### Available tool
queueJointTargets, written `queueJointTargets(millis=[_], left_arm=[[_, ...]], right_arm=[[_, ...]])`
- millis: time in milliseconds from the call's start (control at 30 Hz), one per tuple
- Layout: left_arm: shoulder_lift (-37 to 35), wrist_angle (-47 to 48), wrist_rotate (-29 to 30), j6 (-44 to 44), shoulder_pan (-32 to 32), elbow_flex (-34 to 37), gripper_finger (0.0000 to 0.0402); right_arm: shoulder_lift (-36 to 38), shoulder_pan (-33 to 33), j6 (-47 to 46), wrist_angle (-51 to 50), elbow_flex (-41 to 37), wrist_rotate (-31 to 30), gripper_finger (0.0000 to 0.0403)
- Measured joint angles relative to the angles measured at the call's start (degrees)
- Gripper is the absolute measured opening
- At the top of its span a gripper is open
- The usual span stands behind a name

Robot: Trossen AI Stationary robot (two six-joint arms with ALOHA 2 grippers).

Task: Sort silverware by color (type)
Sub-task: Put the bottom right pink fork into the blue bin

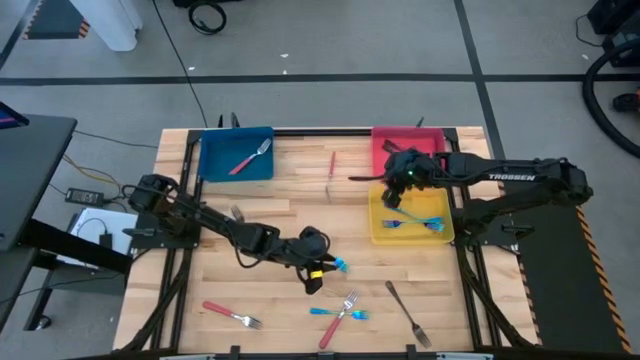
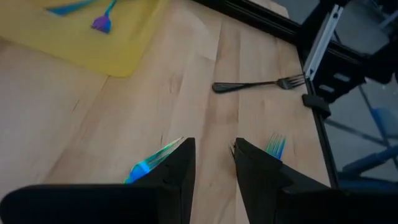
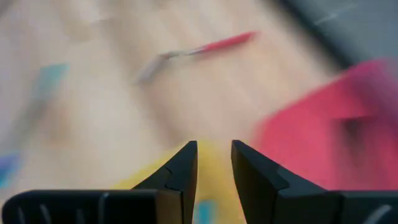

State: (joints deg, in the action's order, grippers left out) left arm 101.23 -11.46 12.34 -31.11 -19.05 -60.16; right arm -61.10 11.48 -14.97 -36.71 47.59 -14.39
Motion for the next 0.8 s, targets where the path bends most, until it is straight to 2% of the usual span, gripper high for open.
queueJointTargets(millis=[133,233,367,533,700,800], left_arm=[[-0.02,-0.04,0.05,1.73,-0.24,0.0,0.011],[-0.14,0.04,0.05,1.77,-0.07,0.0,0.011],[-0.68,0.19,0.07,1.79,0.03,0.0,0.011],[-0.83,0.81,0.02,1.81,0.0,0.0,0.011],[-0.83,1.12,0.04,1.81,-0.17,0.0,0.011],[-0.83,1.08,0.04,1.81,-0.17,0.0,0.011]], right_arm=[[0.0,-3.48,-7.05,0.52,0.0,14.28,0.0107],[0.0,-8.39,-13.02,0.97,-0.14,18.53,0.0107],[-0.11,-16.59,-19.13,4.87,-2.0,18.53,0.0105],[-0.91,-26.07,-28.22,18.24,-6.39,16.23,0.0105],[-3.52,-32.75,-35.64,32.04,-11.12,12.61,0.0105],[-5.95,-35.51,-39.28,36.49,-13.33,9.75,0.0105]])
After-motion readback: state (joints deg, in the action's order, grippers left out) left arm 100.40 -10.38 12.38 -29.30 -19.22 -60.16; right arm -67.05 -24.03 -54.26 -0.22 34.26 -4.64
